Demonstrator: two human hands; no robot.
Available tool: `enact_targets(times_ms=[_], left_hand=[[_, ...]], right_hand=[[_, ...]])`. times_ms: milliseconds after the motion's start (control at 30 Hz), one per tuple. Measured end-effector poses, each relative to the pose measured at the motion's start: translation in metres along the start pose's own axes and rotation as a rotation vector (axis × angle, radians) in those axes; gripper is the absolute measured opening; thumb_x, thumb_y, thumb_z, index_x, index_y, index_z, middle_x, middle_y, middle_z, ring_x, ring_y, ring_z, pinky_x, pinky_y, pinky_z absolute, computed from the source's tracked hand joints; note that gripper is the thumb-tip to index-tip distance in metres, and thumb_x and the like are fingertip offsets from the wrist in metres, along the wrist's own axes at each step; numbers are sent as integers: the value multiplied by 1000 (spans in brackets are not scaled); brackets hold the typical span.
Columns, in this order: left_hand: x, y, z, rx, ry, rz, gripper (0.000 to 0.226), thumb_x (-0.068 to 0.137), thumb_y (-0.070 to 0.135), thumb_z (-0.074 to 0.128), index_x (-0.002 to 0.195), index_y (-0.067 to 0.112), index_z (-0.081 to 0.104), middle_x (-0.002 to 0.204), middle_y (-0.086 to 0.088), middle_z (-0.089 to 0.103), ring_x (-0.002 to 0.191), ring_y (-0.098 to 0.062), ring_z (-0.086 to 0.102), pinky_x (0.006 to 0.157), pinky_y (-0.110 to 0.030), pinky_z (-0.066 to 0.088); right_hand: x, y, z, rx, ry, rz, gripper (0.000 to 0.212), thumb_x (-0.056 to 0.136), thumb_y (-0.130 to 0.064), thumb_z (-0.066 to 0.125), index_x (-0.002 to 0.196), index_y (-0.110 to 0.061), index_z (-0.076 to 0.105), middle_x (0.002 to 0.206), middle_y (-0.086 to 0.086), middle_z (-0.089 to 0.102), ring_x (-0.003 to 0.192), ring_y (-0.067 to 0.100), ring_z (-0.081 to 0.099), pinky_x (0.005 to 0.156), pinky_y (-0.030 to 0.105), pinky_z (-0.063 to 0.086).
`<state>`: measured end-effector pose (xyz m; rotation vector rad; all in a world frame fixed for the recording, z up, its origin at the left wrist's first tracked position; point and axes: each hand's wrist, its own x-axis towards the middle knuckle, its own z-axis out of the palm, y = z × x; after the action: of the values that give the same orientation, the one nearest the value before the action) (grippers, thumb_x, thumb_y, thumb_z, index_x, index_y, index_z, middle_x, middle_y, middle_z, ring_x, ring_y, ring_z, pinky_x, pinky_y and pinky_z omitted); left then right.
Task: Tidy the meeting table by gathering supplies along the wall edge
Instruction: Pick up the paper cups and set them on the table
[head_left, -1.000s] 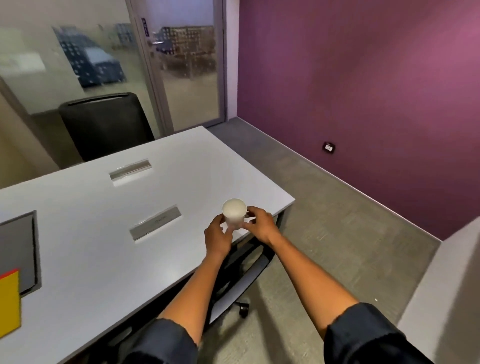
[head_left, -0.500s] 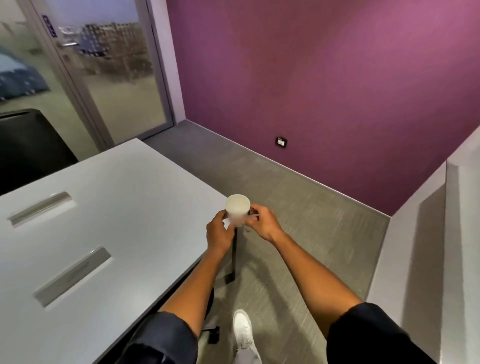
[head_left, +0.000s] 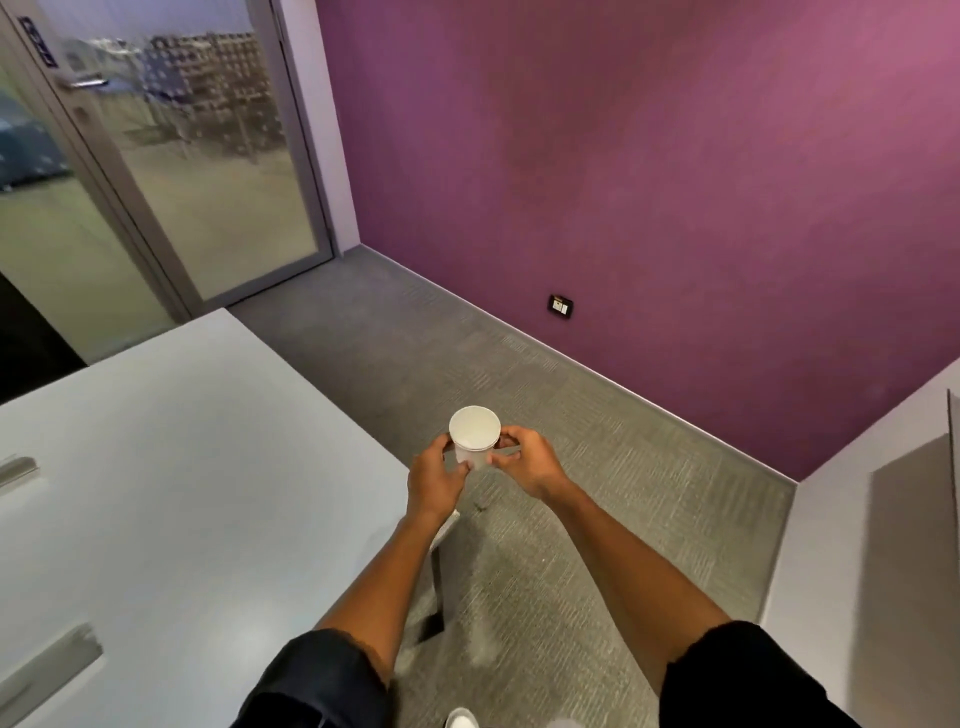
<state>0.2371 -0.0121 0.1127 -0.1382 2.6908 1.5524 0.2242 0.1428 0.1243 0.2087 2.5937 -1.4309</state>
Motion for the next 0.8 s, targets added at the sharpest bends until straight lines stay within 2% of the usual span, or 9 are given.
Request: enact_targets(times_ms=[100, 200, 333, 467, 567, 700, 800], left_hand=[[34, 7, 10, 6, 19, -26, 53, 80, 18, 75, 129, 13, 56, 131, -6, 61, 120, -25, 57, 102, -42, 46], [71, 10, 20, 34, 47, -57, 53, 80, 20, 75, 129, 13, 56, 131, -7, 61, 121, -26, 57, 103, -44, 45], [127, 16, 41, 35, 85, -85, 53, 79, 18, 76, 128, 11, 57, 127, -8, 63, 117, -25, 59, 100, -38, 46], [190, 33, 62, 59, 160, -99, 52, 77, 18, 76, 125, 7, 58, 118, -9, 68, 108, -24, 63, 89, -28, 46], [230, 49, 76, 32, 226, -143, 51, 77, 19, 76, 124, 9, 59, 118, -7, 67, 107, -21, 62, 85, -23, 44], [269, 65, 90, 7, 306, -198, 50, 78, 19, 76, 124, 9, 59, 119, -6, 67, 106, -19, 61, 85, -22, 43], [292, 66, 90, -10, 365, -246, 47, 78, 20, 76, 121, 11, 62, 118, -7, 68, 104, -18, 62, 85, -23, 46]], right_hand=[[40, 1, -10, -5, -25, -11, 46, 80, -13, 75, 124, -13, 61, 113, 4, 68, 105, 20, 64, 97, 41, 51], [83, 2, -17, -26, -60, -26, 45, 81, -13, 74, 124, -11, 61, 112, 5, 68, 104, 18, 63, 94, 36, 51], [154, 8, -29, -54, -118, -57, 44, 80, -15, 75, 121, -11, 63, 109, 4, 69, 100, 18, 64, 90, 34, 51], [233, 5, -50, -75, -190, -132, 45, 79, -16, 76, 121, -12, 63, 110, 4, 69, 99, 18, 65, 91, 36, 53], [284, -1, -67, -93, -255, -174, 47, 79, -19, 77, 123, -14, 62, 110, 0, 68, 99, 14, 64, 90, 30, 50], [339, -5, -82, -133, -335, -237, 50, 78, -22, 79, 124, -13, 62, 113, 1, 69, 101, 16, 66, 91, 33, 53], [370, -17, -83, -148, -386, -268, 48, 78, -19, 78, 123, -12, 62, 113, 3, 69, 97, 16, 67, 87, 29, 52]])
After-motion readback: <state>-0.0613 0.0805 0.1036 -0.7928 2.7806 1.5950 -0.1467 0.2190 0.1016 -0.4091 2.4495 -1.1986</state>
